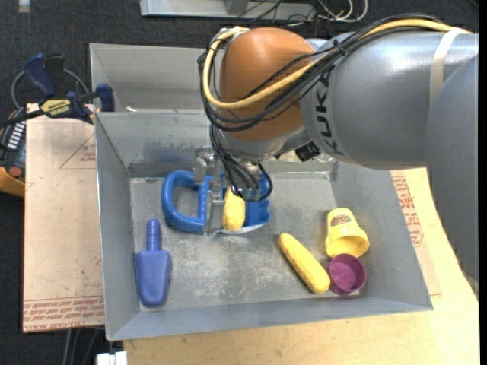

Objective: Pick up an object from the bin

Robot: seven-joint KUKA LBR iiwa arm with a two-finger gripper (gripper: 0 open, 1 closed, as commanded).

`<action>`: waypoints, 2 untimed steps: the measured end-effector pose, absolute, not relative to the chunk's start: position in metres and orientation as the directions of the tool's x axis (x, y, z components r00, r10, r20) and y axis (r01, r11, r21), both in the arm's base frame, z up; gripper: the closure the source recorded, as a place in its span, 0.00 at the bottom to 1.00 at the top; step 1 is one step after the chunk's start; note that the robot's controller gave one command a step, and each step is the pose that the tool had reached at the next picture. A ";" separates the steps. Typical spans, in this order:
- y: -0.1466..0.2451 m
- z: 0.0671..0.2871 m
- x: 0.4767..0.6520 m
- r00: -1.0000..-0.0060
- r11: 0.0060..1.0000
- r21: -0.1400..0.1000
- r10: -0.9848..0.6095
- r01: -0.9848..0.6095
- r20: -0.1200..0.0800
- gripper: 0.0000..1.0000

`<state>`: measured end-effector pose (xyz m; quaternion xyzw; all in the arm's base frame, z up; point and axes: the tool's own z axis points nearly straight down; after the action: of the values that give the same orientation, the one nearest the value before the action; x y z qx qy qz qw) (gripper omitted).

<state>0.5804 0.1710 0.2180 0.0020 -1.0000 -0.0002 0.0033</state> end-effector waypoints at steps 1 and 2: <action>0.170 0.223 0.582 -1.000 1.000 0.002 0.000 0.000 -0.001 0.00; 0.171 0.153 0.577 -1.000 1.000 0.003 0.027 0.027 0.000 0.00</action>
Offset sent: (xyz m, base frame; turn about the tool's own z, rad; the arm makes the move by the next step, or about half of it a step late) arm -0.0069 -0.0001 -0.0882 0.0413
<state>0.5766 0.1710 0.1528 -0.0135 -0.9999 -0.0014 0.0000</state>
